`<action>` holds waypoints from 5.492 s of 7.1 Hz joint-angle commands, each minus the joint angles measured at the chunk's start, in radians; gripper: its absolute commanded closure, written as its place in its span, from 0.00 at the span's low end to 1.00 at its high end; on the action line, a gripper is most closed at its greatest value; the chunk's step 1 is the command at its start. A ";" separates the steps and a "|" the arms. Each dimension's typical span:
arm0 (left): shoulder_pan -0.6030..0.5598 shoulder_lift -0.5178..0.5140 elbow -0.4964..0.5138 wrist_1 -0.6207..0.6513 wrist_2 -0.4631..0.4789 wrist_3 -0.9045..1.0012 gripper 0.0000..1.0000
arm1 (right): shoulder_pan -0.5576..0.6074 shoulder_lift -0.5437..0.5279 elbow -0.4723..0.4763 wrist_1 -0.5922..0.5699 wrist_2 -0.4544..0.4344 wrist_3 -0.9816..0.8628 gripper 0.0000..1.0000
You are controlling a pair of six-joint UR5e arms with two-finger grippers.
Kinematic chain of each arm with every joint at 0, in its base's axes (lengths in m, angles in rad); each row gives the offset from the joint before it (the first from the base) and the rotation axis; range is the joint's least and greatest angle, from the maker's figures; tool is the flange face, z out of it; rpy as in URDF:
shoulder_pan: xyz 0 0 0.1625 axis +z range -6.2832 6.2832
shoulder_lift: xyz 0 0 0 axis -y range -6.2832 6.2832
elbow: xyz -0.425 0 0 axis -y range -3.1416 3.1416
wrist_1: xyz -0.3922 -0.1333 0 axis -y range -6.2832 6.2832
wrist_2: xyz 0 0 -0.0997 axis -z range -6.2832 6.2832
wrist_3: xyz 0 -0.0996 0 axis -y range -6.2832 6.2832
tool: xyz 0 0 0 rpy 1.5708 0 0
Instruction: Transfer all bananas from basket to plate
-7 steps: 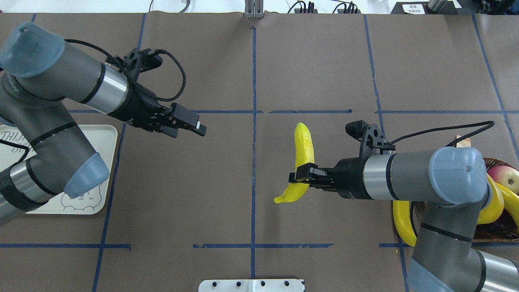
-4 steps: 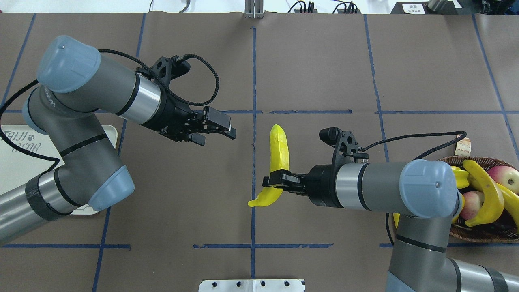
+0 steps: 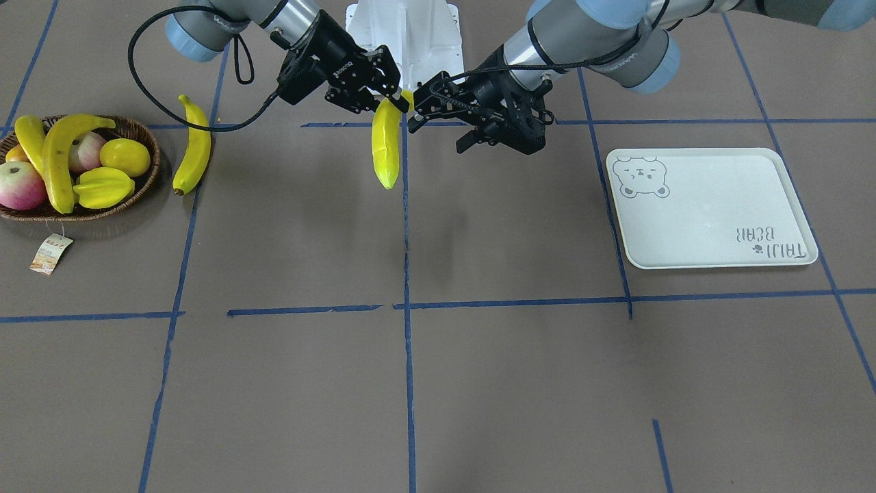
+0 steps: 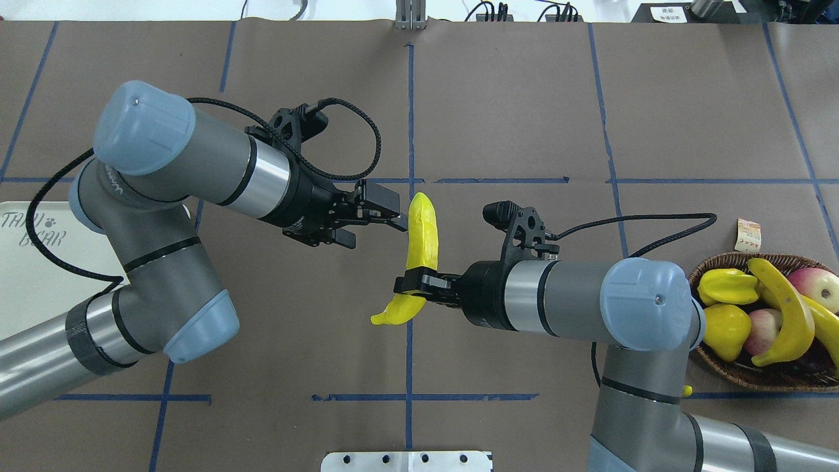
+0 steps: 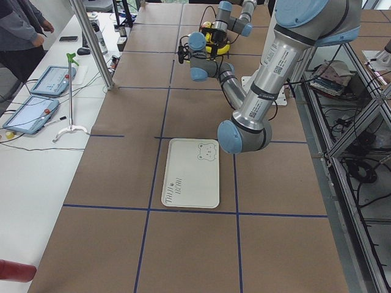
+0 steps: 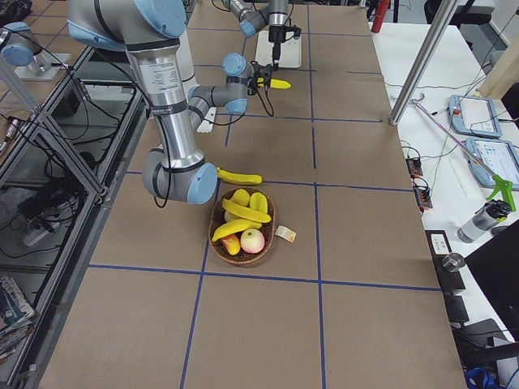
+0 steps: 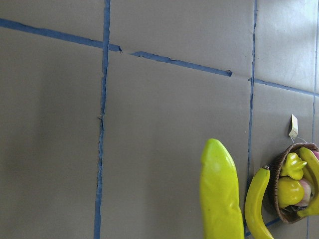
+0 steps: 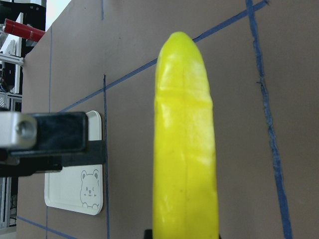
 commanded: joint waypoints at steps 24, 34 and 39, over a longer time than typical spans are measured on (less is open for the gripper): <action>-0.162 0.302 -0.234 0.715 0.164 0.179 1.00 | 0.313 -0.088 0.264 -0.927 0.353 -0.356 0.00; -0.466 0.678 0.270 -0.077 0.035 0.362 1.00 | 0.667 -0.379 0.254 -0.955 0.542 -1.054 0.00; -0.466 0.704 0.332 -0.206 0.026 0.438 0.00 | 0.666 -0.371 0.261 -0.950 0.540 -1.020 0.00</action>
